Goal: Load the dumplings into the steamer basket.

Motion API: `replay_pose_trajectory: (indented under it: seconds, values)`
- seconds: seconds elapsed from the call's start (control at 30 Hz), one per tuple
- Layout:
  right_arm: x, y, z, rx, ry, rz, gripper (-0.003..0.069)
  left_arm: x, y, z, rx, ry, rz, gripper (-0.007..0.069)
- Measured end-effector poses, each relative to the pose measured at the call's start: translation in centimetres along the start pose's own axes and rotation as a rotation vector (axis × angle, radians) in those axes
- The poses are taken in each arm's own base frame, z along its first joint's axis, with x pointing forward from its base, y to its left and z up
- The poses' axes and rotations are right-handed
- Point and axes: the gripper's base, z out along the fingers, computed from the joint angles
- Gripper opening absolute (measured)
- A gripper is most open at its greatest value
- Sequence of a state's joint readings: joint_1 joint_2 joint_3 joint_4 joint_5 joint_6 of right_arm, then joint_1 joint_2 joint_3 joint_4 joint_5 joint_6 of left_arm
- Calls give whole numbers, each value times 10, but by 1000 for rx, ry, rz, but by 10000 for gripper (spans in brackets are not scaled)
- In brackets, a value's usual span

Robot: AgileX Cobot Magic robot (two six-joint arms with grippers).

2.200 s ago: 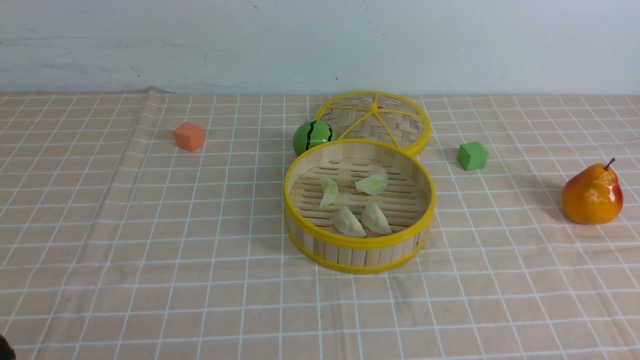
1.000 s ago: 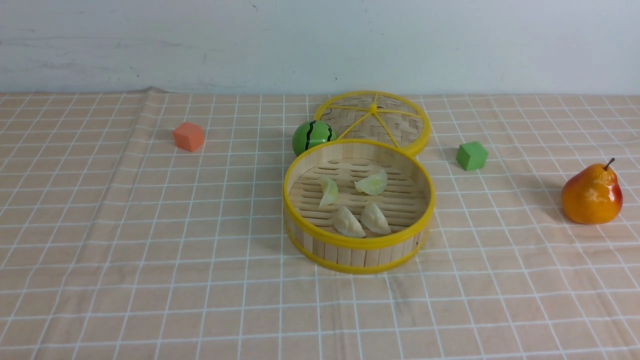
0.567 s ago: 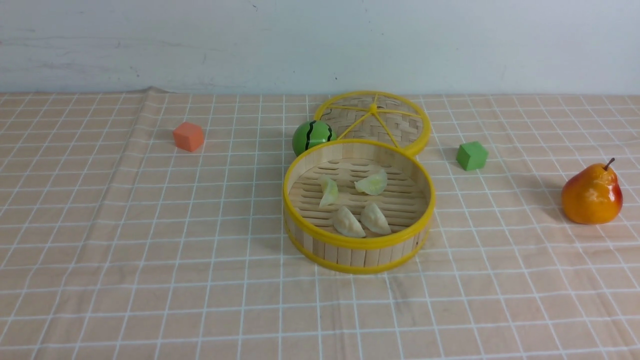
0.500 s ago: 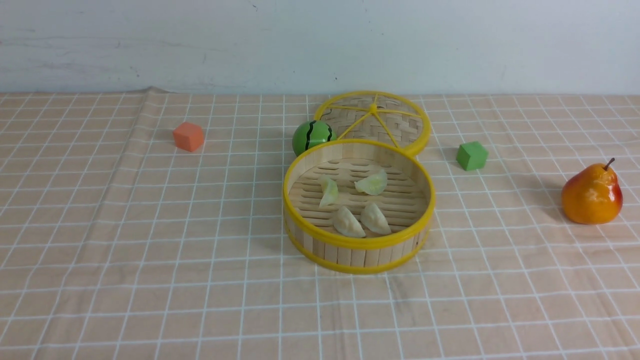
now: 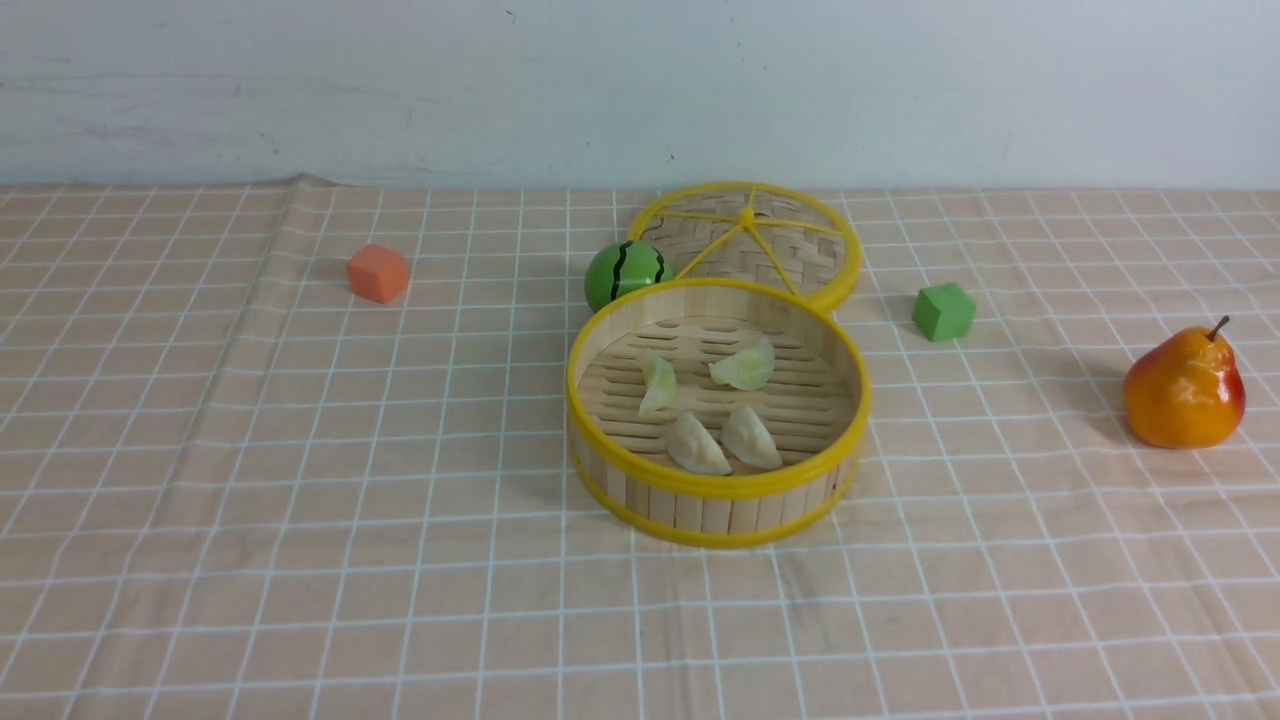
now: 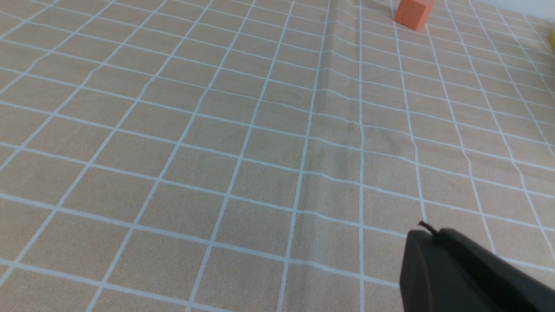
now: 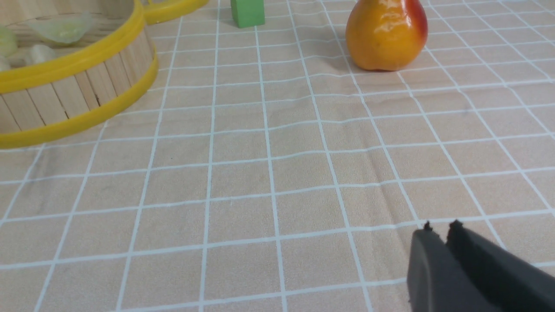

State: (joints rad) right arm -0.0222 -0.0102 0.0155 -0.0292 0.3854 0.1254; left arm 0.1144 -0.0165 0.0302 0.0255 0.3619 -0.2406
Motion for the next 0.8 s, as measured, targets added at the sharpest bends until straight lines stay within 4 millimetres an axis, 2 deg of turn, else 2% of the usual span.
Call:
replay_pose_trajectory:
  seconds: [0.8]
  values:
    - [0, 0, 0, 0, 1, 0, 85, 0, 0, 0, 0, -1, 0, -4]
